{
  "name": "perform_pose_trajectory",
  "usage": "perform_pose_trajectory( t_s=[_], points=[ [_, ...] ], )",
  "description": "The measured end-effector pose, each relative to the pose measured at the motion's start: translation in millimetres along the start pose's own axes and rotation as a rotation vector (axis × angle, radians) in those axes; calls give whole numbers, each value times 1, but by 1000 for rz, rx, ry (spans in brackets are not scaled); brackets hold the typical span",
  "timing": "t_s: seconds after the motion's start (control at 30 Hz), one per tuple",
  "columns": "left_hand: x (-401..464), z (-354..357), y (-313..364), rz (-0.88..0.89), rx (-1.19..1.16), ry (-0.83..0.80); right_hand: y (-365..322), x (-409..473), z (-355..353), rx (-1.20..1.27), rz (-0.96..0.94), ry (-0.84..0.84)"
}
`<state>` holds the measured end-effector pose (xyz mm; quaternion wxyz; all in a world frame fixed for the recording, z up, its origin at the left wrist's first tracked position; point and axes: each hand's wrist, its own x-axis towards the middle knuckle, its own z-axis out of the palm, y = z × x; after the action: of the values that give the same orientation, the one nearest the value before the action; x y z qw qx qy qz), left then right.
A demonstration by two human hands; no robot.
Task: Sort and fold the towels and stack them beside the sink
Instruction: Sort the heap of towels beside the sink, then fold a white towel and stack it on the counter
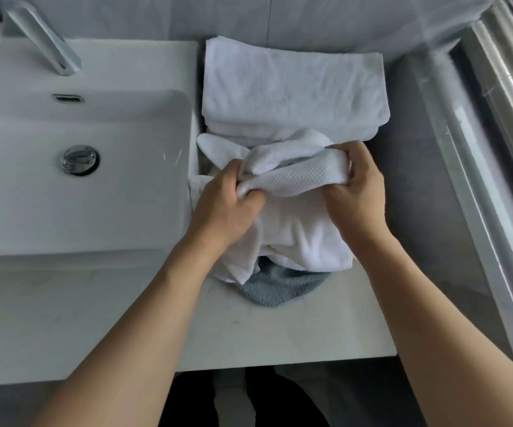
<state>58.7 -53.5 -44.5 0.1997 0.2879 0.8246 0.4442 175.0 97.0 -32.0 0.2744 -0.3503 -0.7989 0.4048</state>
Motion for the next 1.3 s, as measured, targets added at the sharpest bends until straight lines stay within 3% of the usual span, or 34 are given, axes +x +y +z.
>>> perform_pose_trajectory(
  t_s=[0.13, 0.23, 0.47, 0.63, 0.93, 1.3],
  points=[
    [-7, -33, 4, 18, -294, 110, -48, -24, 21, 134, -31, 127],
    [-17, -66, -6, 32, -441, 83, -80, -44, 46, 245, -53, 161],
    [-49, -155, -64, -80, -621, -1, -138, -93, 125, 204, -103, 163],
    [-64, -208, -103, -140, -626, -19, -166, -124, 172, 205, -70, 123],
    [-79, -271, -144, -170, -525, 94, -193, -149, 246, 239, 15, -21],
    [-96, -436, -273, -283, -530, 89, -285, -210, 417, 184, 35, -100]
  ],
)
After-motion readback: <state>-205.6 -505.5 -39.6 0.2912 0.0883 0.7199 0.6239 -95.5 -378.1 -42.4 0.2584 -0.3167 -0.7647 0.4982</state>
